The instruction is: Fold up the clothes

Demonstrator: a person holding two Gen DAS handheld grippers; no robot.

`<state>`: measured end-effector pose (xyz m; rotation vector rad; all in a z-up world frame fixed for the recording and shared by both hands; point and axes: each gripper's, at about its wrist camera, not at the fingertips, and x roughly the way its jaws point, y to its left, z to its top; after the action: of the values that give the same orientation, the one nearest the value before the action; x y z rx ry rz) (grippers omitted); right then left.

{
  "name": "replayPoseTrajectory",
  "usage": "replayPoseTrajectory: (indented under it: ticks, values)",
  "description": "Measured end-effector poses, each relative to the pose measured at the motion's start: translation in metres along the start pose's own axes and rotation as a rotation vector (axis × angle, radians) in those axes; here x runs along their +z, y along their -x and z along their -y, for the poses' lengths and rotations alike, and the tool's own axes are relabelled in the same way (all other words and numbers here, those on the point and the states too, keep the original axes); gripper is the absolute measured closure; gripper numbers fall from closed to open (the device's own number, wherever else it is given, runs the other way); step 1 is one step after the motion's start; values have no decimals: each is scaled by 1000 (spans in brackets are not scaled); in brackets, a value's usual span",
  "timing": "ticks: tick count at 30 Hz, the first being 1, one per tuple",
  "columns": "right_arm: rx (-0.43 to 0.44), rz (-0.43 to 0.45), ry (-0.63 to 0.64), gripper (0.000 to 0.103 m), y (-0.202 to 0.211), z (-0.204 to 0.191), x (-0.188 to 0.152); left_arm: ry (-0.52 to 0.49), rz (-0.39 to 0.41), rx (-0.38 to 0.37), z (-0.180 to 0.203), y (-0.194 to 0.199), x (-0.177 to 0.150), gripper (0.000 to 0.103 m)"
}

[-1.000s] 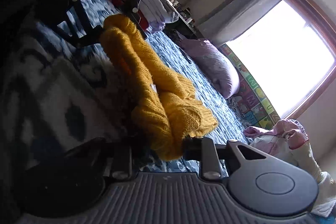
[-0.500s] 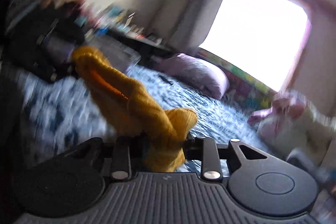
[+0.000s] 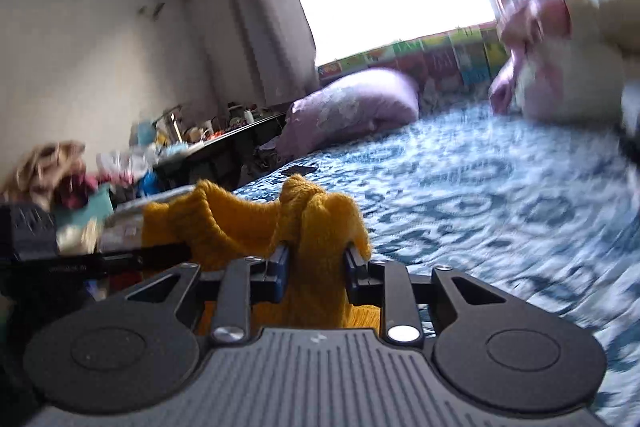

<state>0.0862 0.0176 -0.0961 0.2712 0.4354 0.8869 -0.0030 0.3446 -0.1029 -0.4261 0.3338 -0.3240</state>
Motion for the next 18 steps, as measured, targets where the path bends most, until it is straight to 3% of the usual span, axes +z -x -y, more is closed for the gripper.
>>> replayPoseTrajectory:
  ticks: [7,18]
  values:
    - [63,-97,-236,75,-54,55,-11,196,-56,-29,-46,-32,-9,69]
    - [83,-139,-413,76,-81,90,-39,410,-147,-12,-90,-63,-30,69]
